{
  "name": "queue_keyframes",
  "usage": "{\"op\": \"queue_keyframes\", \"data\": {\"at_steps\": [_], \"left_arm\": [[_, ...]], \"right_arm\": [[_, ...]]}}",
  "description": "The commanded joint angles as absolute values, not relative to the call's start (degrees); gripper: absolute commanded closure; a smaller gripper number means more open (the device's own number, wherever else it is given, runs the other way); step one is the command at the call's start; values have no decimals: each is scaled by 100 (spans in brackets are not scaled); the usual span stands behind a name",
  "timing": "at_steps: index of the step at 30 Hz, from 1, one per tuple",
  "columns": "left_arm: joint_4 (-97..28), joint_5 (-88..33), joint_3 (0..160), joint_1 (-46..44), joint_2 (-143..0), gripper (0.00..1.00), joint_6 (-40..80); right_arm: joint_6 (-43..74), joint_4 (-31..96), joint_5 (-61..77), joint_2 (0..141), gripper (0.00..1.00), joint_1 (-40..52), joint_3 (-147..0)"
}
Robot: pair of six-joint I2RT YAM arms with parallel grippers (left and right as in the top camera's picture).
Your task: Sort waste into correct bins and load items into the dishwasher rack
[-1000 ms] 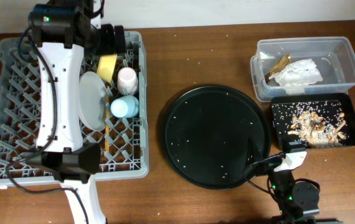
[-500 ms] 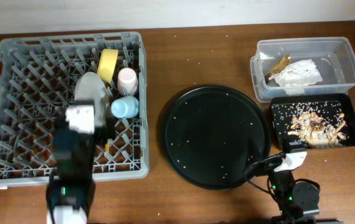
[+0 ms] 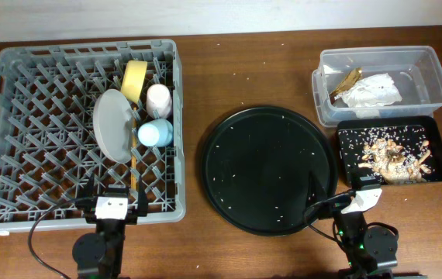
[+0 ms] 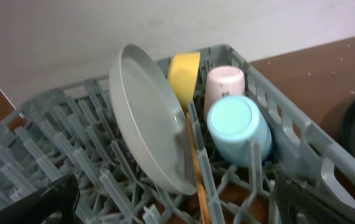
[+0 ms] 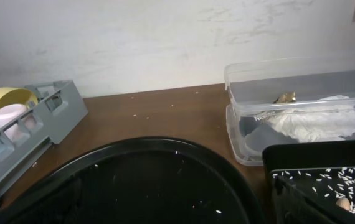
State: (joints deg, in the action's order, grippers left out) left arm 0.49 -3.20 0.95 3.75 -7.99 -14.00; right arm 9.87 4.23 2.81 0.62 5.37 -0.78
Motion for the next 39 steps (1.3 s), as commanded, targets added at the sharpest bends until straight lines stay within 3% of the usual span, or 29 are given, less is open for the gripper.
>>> {"op": "queue_keyframes", "data": {"at_steps": [1, 39], "left_arm": [[-357, -410, 47, 403, -377, 1, -1511], [-436, -386, 51, 403, -30, 1, -1507]], "right_arm": [[943, 425, 233, 21, 2, 565, -32], [943, 425, 233, 21, 2, 565, -32]]}}
